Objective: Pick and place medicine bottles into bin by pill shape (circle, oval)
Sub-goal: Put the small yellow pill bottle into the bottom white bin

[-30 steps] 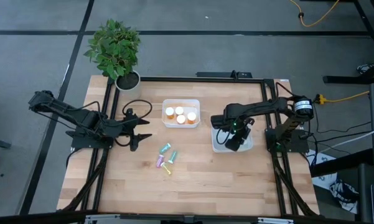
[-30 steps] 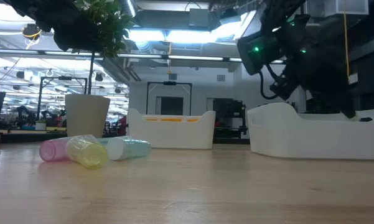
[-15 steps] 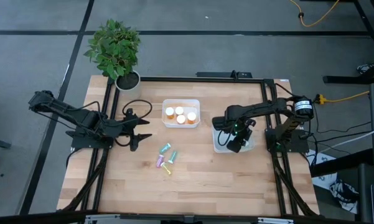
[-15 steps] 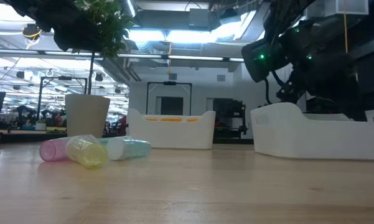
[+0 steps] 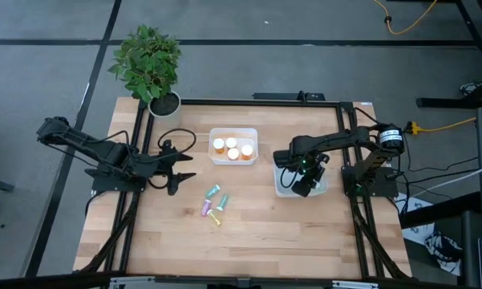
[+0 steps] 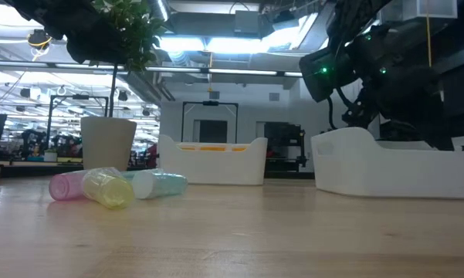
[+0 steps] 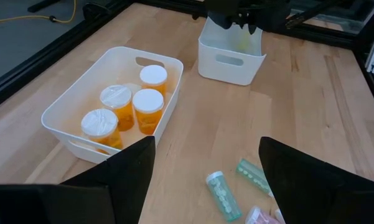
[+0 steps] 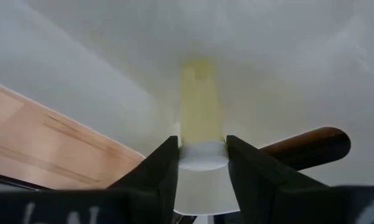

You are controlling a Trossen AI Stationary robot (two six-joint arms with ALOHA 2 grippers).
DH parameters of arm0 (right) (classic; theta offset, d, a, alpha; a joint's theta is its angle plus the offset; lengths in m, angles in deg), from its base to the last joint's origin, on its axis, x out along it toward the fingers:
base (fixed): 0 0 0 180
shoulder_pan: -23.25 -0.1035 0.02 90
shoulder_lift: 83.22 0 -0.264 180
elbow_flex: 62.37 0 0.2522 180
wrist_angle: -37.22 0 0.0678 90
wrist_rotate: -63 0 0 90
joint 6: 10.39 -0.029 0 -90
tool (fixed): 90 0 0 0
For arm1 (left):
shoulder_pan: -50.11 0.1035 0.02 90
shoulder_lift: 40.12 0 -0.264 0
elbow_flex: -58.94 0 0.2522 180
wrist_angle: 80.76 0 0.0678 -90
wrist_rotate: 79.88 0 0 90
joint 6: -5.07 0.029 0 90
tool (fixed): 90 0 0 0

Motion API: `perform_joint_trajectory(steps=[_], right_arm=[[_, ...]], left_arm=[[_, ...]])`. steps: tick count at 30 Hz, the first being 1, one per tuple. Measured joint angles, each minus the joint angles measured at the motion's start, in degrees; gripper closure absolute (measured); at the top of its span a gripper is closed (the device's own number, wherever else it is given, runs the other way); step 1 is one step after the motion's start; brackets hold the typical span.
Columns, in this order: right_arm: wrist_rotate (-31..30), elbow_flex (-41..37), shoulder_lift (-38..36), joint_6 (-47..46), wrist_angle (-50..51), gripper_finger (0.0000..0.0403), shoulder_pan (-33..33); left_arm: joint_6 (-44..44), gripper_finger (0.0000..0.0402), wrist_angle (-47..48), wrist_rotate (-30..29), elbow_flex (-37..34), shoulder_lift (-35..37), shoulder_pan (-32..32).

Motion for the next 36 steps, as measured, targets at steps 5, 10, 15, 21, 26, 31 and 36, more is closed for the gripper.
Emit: perform_joint_trajectory(steps=[5, 10, 15, 21, 26, 31, 36], right_arm=[[-0.04, 0.0, 0.0, 0.07, -0.07, 0.0269, 0.0], [-0.1, 0.0, 0.0, 0.12, -0.11, 0.0265, 0.0], [-0.95, 0.0, 0.02, 0.17, -0.53, 0.0244, 0.0], [-1.81, 0.0, 0.02, 0.17, -0.38, 0.0218, 0.01], [-1.7, 0.0, 0.02, 0.17, -0.26, 0.0213, 0.07], [-1.66, 0.0, 0.02, 1.56, -0.21, 0.0213, 0.07], [-1.64, 0.0, 0.02, 1.7, -2.3, 0.0213, 0.07]], left_arm=[[0.0, 0.0121, -0.01, -0.01, 0.0, 0.0, 0.01], [0.0, 0.0121, -0.02, 0.01, 0.0, 0.0, -0.01], [0.0, 0.0121, 0.0, -0.02, 0.0, 0.0, 0.01], [0.02, 0.0121, 0.0, -0.01, 0.0, 0.0, 0.0], [0.02, 0.0121, 0.0, -0.02, 0.0, 0.0, -0.01], [0.02, 0.0121, 0.0, -0.02, 0.0, 0.0, -0.01], [0.04, 0.0121, 0.0, -0.02, 0.0, 0.0, 0.0]])
